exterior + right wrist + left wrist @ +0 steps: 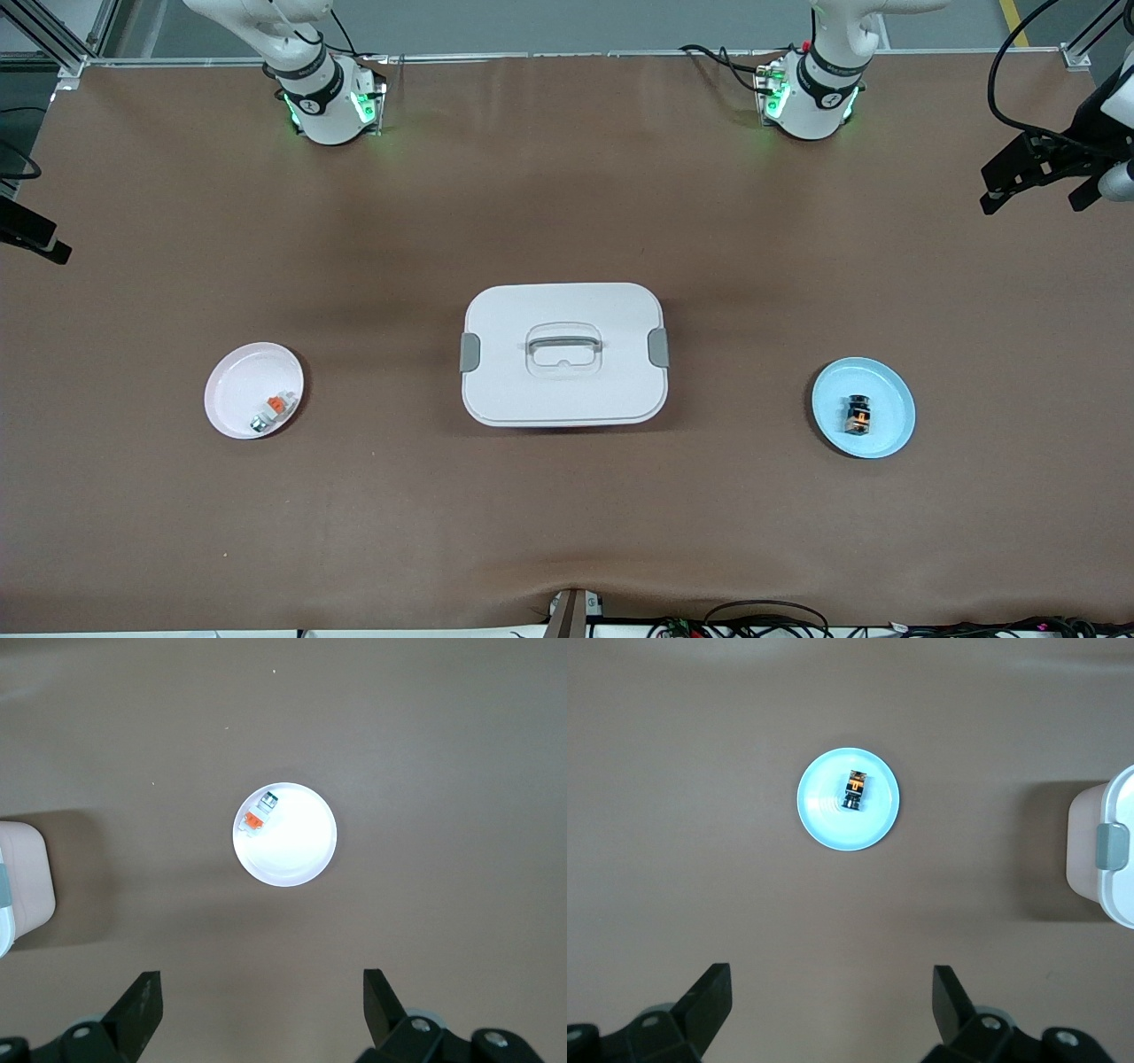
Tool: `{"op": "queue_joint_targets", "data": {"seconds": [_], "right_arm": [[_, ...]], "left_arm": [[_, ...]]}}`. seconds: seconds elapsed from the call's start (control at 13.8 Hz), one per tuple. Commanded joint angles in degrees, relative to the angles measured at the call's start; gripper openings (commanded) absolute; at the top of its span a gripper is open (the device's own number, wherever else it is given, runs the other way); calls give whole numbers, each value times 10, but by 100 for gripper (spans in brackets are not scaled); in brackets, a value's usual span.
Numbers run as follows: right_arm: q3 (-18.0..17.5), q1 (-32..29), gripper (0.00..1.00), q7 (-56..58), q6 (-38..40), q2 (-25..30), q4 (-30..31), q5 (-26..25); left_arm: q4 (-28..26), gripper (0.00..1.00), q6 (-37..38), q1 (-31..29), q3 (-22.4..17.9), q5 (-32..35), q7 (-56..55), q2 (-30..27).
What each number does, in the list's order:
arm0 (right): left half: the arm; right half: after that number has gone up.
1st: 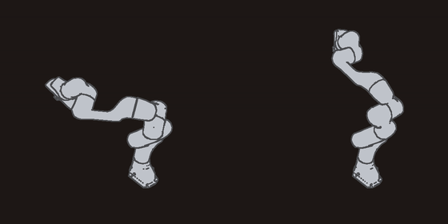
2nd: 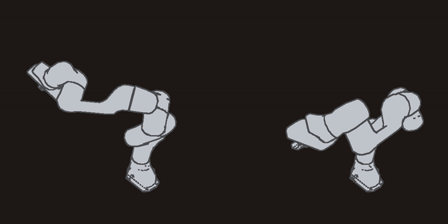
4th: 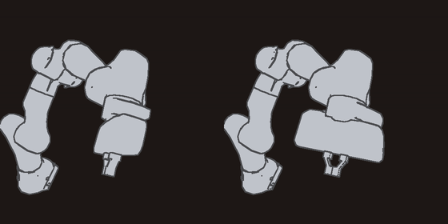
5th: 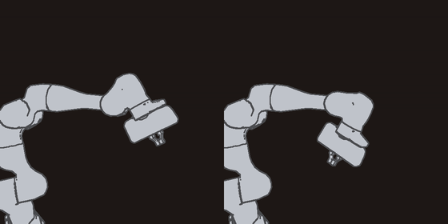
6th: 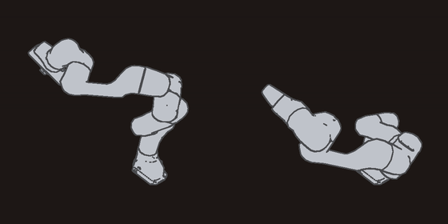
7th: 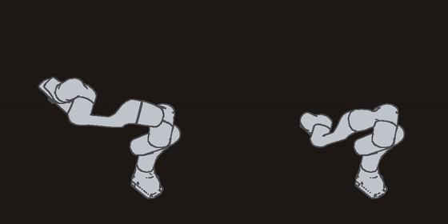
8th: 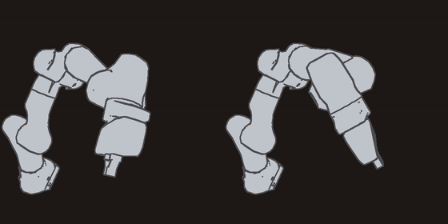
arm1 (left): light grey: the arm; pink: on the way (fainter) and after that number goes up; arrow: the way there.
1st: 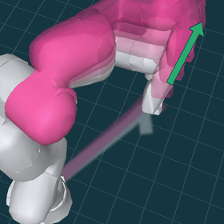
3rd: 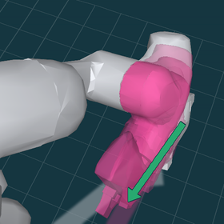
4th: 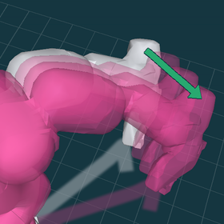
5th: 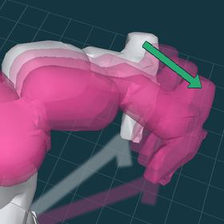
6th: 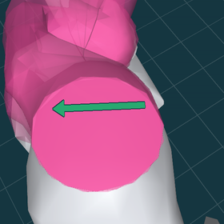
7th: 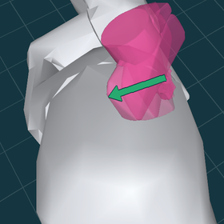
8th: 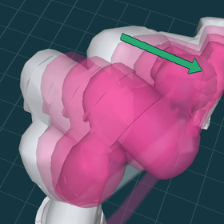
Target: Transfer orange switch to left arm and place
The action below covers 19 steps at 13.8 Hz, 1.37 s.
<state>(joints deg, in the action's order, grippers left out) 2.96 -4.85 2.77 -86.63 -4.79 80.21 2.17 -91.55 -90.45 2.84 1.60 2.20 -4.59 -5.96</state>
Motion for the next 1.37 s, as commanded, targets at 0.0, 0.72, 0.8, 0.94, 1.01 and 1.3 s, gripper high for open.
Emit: {"op": "queue_joint_targets", "data": {"seconds": [0.0,0.72,0.8,0.94,1.01,1.3], "right_arm": [[-3,-6,100,7,-3,15,15,7],[-4,-9,100,17,31,-6,-29,0],[-4,-9,100,17,40,-13,-43,1],[-3,-9,100,17,43,-18,-47,3],[-3,-9,100,17,42,-19,-48,2],[-3,-9,100,16,49,-19,-48,0]], "left_arm": [[3,100,26,5,-5,-9,8,-4],[2,100,36,0,-7,-4,3,0],[5,100,36,0,-7,-4,1,1],[8,100,33,0,-7,-3,7,9],[8,100,33,0,-7,-3,7,9],[9,100,33,-1,-9,-2,8,10]]}}
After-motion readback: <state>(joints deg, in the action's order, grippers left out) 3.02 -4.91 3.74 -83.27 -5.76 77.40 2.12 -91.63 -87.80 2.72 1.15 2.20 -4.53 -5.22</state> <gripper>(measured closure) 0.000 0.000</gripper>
